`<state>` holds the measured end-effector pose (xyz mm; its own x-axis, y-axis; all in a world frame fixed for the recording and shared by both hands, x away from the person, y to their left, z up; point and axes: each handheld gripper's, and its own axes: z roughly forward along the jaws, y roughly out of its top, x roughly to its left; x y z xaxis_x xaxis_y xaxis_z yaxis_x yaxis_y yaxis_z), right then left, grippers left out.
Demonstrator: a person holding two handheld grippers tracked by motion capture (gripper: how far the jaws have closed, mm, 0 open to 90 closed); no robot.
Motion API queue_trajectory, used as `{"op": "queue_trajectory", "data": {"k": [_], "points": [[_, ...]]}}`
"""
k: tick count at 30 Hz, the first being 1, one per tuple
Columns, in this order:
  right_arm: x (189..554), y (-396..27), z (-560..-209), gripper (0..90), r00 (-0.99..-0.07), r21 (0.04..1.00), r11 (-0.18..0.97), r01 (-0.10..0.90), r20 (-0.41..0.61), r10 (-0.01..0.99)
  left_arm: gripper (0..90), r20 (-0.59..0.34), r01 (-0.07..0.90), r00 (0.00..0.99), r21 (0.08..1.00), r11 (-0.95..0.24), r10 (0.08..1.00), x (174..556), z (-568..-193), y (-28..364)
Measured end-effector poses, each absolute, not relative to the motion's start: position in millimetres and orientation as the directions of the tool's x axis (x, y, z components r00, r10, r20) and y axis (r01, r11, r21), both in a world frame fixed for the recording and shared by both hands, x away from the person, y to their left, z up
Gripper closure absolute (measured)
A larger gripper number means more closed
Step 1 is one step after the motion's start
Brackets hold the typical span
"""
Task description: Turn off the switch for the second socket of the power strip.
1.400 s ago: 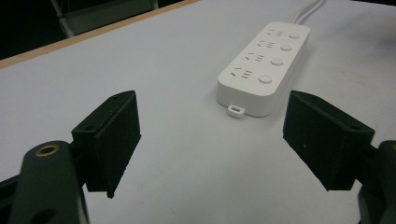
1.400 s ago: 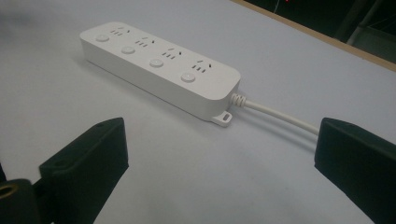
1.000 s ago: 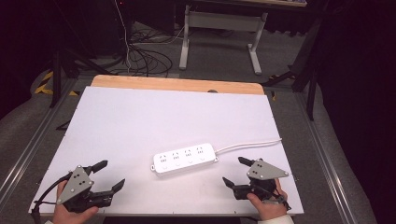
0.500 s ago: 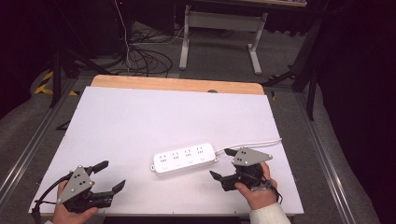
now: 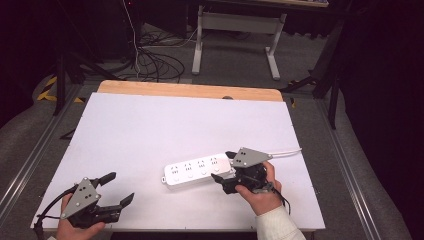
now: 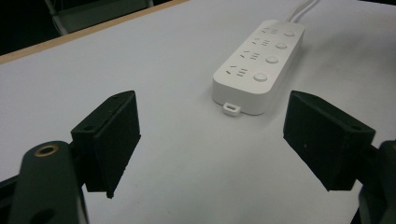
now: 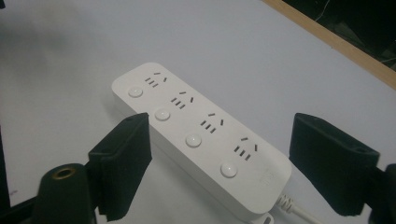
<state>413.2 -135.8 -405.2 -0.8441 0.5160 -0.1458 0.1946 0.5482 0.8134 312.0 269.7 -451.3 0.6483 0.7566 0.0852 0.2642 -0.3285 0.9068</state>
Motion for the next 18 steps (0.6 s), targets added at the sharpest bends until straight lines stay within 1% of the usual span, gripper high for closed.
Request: {"op": "queue_trajectory", "data": {"k": [3, 4, 5, 6, 7, 9, 10, 11, 12, 13, 15, 16, 17, 18], "points": [[415, -129, -405, 24.0, -0.839, 0.81, 0.554, 0.191, -0.158, 0.52, 19.3, 0.086, 0.264, 0.648, 0.907, -0.329, 0.757, 312, -451, 270], [416, -127, -406, 27.2, -0.836, 0.809, 0.556, 0.194, -0.16, 0.524, 19.3, 0.086, 0.264, 0.648, 0.907, -0.329, 0.757, 312, -451, 270], [416, -127, -406, 27.2, -0.836, 0.809, 0.556, 0.194, -0.16, 0.524, 19.3, 0.086, 0.264, 0.648, 0.907, -0.329, 0.756, 312, -451, 270], [417, -123, -406, 34.6, -0.831, 0.806, 0.557, 0.201, -0.161, 0.533, 19.3, 0.087, 0.264, 0.648, 0.907, -0.33, 0.756, 312, -451, 270], [417, -123, -406, 34.6, -0.831, 0.806, 0.557, 0.201, -0.161, 0.533, 19.3, 0.089, 0.262, 0.646, 0.907, -0.33, 0.758, 312, -451, 270], [420, -118, -406, 43.4, -0.823, 0.803, 0.555, 0.216, -0.156, 0.546, 19.4, 0.094, 0.26, 0.646, 0.906, -0.334, 0.758, 312, -451, 269], [420, -118, -406, 43.4, -0.823, 0.803, 0.555, 0.216, -0.156, 0.546, 19.4, 0.096, 0.26, 0.645, 0.905, -0.336, 0.758, 312, -451, 269], [421, -116, -407, 51.6, -0.822, 0.802, 0.554, 0.223, -0.151, 0.55, 19.4, 0.097, 0.259, 0.644, 0.905, -0.336, 0.758, 312, -451, 269], [421, -116, -407, 51.6, -0.822, 0.802, 0.554, 0.223, -0.151, 0.55, 19.4, 0.098, 0.259, 0.644, 0.906, -0.336, 0.759, 312, -452, 269], [421, -115, -407, 58.0, -0.819, 0.802, 0.552, 0.226, -0.15, 0.553, 19.5, 0.095, 0.262, 0.644, 0.905, -0.335, 0.759, 312, -452, 269], [420, -113, -408, 76.4, -0.812, 0.806, 0.549, 0.222, -0.16, 0.562, 19.5, 0.096, 0.261, 0.644, 0.905, -0.336, 0.759, 312, -452, 269], [419, -113, -408, 88.1, -0.808, 0.806, 0.551, 0.218, -0.168, 0.565, 19.5, 0.094, 0.263, 0.645, 0.905, -0.336, 0.759, 312, -452, 269], [418, -111, -407, 90.0, -0.805, 0.797, 0.565, 0.211, -0.186, 0.563, 19.7, 0.094, 0.263, 0.645, 0.905, -0.336, 0.758, 311, -452, 269], [419, -111, -407, 90.0, -0.806, 0.791, 0.573, 0.214, -0.188, 0.561, 19.7, 0.095, 0.262, 0.646, 0.904, -0.337, 0.758, 311, -452, 269]]}}
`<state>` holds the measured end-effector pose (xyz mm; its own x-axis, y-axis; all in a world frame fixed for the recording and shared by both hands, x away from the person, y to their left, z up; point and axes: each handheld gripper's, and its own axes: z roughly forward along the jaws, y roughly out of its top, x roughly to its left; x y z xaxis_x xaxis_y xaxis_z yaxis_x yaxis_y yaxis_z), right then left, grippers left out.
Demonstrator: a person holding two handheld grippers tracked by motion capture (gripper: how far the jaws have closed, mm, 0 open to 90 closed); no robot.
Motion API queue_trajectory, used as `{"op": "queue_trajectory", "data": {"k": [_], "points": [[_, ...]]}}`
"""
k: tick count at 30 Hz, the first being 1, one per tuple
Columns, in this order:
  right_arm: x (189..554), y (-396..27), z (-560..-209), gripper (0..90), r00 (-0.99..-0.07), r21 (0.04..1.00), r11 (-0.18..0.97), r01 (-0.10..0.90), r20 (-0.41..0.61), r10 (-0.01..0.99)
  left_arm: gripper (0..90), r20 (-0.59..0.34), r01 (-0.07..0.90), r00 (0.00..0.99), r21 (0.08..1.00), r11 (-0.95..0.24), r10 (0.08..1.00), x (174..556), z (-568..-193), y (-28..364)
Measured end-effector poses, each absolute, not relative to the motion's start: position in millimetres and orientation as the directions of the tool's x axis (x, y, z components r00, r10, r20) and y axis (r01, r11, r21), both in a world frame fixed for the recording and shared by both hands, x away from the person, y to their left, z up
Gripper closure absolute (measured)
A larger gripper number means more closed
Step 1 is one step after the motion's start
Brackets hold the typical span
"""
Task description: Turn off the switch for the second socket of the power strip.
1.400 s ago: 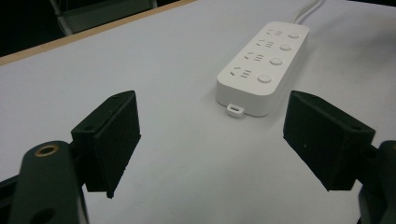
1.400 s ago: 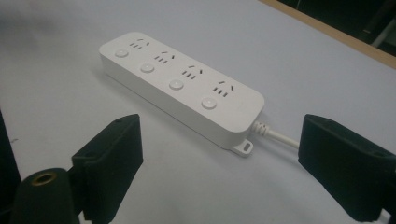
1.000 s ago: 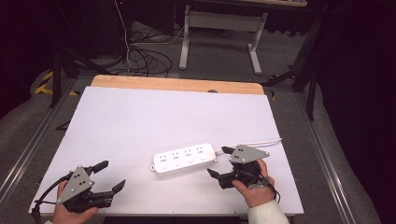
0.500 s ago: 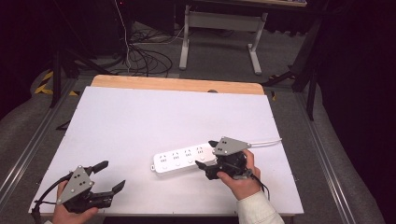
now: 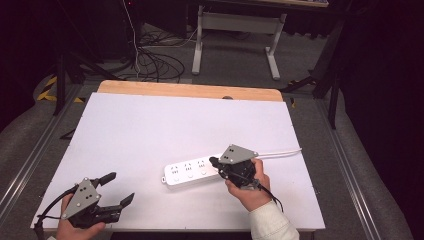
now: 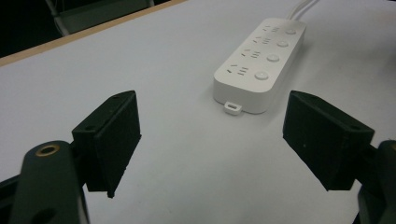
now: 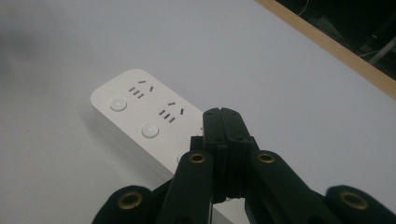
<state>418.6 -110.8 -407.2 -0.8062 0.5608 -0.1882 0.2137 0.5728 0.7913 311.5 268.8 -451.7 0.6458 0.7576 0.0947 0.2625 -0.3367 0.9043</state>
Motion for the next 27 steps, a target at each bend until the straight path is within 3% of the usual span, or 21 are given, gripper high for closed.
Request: {"op": "queue_trajectory", "data": {"k": [3, 13, 15, 27], "points": [[421, -109, -407, 90.0, -0.833, 0.778, 0.583, 0.233, -0.15, 0.533, 19.7, 0.095, 0.262, 0.647, 0.904, -0.337, 0.756, 311, -452, 269], [427, -101, -410, 90.0, -0.833, 0.754, 0.608, 0.248, -0.155, 0.531, 19.7, 0.095, 0.261, 0.649, 0.904, -0.338, 0.755, 311, -452, 269], [433, -99, -412, 90.0, -0.858, 0.734, 0.608, 0.302, -0.069, 0.51, 19.7, 0.096, 0.26, 0.65, 0.904, -0.339, 0.754, 312, -452, 269], [450, -81, -433, 90.0, -0.861, 0.652, 0.661, 0.372, -0.024, 0.509, 19.7, 0.093, 0.265, 0.651, 0.902, -0.34, 0.753, 312, -452, 269]]}}
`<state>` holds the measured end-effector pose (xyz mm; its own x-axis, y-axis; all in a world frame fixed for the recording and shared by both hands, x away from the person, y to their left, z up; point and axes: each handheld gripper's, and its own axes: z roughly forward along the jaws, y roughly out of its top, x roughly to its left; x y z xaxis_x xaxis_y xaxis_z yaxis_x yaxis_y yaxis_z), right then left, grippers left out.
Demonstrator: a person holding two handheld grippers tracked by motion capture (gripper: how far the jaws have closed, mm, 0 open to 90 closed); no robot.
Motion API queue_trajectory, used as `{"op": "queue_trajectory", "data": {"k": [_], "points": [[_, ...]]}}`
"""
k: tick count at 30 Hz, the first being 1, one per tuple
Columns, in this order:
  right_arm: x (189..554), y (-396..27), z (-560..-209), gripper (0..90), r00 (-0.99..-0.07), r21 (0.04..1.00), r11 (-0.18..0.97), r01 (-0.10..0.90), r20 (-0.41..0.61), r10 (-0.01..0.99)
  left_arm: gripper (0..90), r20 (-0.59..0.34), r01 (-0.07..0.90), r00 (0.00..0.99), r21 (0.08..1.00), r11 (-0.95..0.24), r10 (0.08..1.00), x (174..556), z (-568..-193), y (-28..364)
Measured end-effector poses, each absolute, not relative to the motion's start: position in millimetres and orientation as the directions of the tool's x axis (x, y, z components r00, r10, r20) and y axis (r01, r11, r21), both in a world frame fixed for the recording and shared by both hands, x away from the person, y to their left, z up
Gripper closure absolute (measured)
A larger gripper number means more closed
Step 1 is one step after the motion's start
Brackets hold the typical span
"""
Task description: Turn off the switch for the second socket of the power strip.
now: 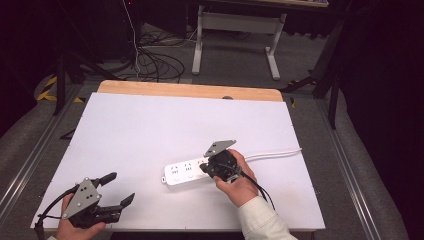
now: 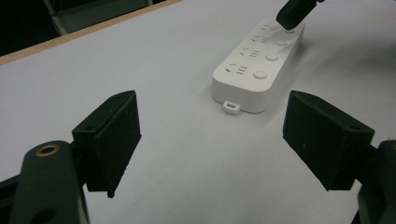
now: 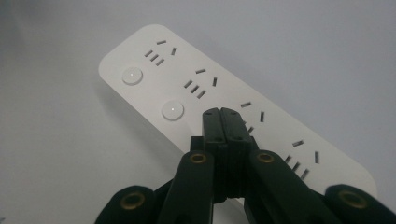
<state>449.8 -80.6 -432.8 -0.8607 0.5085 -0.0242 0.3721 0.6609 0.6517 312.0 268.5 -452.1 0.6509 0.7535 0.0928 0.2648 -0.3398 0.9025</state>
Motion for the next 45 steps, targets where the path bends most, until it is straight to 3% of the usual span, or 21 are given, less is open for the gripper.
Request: {"op": "queue_trajectory", "data": {"k": [17, 45], "points": [[451, -72, -442, 90.0, -0.851, 0.595, 0.706, 0.384, -0.069, 0.521, 19.7, 0.093, 0.266, 0.65, 0.902, -0.341, 0.754, 312, -452, 268], [446, -71, -449, 90.0, -0.835, 0.613, 0.694, 0.378, -0.098, 0.541, 19.7, 0.096, 0.269, 0.651, 0.899, -0.347, 0.753, 312, -453, 267]]}}
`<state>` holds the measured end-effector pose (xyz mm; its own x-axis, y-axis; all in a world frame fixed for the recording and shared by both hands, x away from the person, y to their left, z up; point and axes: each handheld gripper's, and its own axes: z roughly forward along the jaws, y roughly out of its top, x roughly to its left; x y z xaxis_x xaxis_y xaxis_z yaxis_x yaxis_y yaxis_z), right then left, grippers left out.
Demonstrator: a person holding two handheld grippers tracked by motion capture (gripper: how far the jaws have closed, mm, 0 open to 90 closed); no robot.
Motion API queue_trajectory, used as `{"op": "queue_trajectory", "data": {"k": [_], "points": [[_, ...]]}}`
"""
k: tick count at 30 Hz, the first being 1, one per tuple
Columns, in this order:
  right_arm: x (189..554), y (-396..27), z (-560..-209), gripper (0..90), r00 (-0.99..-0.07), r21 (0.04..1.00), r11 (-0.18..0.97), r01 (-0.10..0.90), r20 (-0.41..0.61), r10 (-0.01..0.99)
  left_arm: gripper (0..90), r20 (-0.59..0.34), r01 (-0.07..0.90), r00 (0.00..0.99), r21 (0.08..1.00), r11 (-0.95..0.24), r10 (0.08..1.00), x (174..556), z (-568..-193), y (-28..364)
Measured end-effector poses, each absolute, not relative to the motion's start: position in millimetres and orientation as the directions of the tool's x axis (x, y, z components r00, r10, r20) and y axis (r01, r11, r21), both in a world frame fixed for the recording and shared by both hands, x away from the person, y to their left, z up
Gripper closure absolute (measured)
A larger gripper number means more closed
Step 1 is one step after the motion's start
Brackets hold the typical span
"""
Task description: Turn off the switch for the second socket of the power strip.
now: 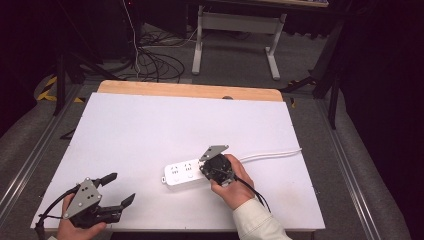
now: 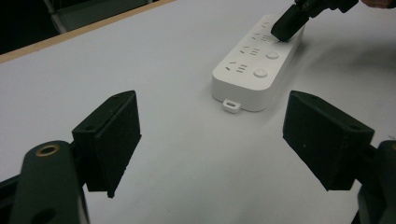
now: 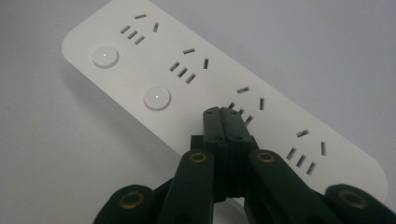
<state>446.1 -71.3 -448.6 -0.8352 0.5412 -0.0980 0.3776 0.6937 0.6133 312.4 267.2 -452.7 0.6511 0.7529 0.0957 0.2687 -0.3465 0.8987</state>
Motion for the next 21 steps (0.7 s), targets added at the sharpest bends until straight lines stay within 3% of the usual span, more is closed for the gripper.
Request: {"op": "queue_trajectory", "data": {"k": [21], "points": [[441.4, -69.9, -452.3, 90.0, -0.822, 0.63, 0.68, 0.376, -0.112, 0.559, 19.7, 0.103, 0.267, 0.65, 0.897, -0.353, 0.753, 312.4, -452.9, 266.3]]}}
